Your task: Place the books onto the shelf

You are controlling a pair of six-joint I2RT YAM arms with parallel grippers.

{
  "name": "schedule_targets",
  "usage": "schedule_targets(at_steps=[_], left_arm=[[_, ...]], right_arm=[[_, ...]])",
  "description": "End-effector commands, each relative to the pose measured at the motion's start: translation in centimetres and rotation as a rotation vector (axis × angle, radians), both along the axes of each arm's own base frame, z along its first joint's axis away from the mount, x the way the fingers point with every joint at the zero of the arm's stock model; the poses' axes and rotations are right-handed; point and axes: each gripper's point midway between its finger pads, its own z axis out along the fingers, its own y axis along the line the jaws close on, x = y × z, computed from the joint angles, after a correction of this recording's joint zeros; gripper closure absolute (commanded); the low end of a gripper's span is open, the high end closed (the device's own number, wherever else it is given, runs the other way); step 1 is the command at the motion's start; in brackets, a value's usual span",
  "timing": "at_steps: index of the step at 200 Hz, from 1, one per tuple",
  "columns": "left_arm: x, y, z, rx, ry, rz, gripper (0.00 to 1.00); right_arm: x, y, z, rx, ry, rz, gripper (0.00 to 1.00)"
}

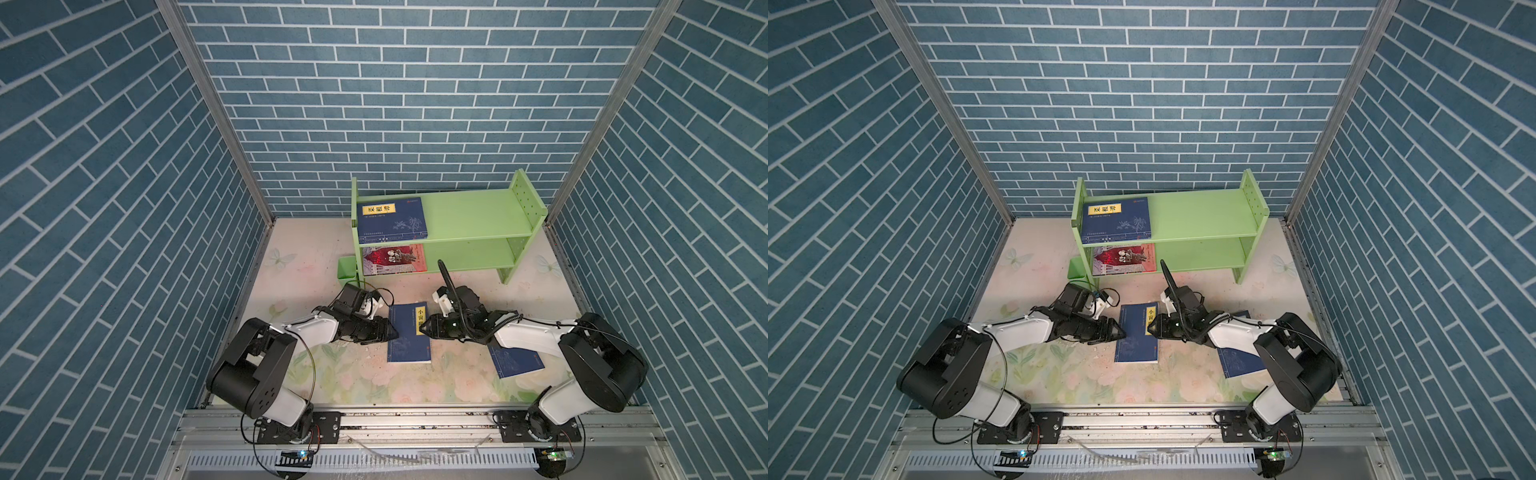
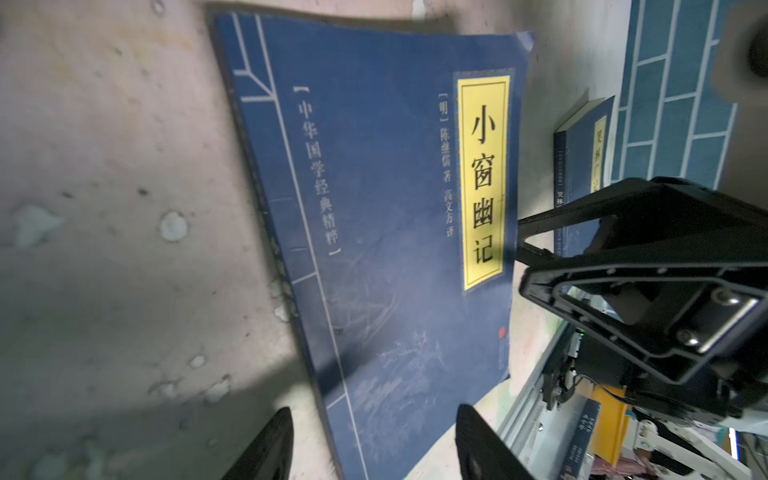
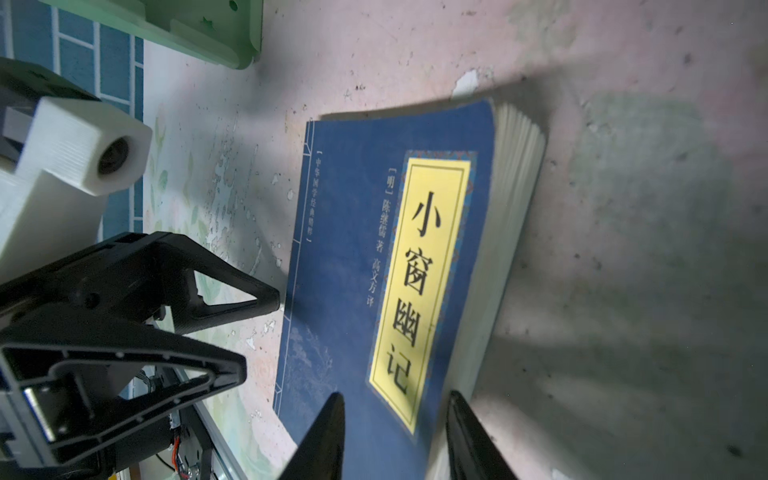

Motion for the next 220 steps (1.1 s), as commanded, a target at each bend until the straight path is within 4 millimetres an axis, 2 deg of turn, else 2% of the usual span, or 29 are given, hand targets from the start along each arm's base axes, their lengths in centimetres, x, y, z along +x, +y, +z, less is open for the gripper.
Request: schedule_targets(at_steps=[1,43,112,133,171,198,220], left_arm=[[0.0,0.9,-0.3,0.07,-0.03,-0.003,0.36],[-0.5,0.7,-1.4,0.065,0.015,-0.007,0.35],[-1.0,-1.3,-1.1,-0.022,0.056,-0.035,0.35],[-0.8,-1.0,-1.1,0.002,0.041,-0.035,0.35],[-1.0,-0.6,-1.3,0.024,0.019,-0.035,0.34],[-0.9,-0.8,-1.3,0.014,0.029,-0.033,0.34],[-1.0,-1.0,-1.2,-0.002,0.039,-0.035,0.34]], right_arm=[[-0.5,-0.4,-0.2,0.002,0.008,-0.018,0.58],[-0.6,0.2,-0.1,0.032,0.02,-0.008,0.59],[-1.1,2.4,0.0,0.105,0.066,0.049,0.63],[-0.9,1.0,-1.1,0.013,0.062,0.007,0.61],[-0.7,-1.0,-1.8,-0.089,0.048,-0.045,0.58],[-1.2,-0.1,-2.0,-0.047,0.074,-0.018,0.58],[-1.4,1.3,-1.3,0.035,0.077,0.008,0.59]])
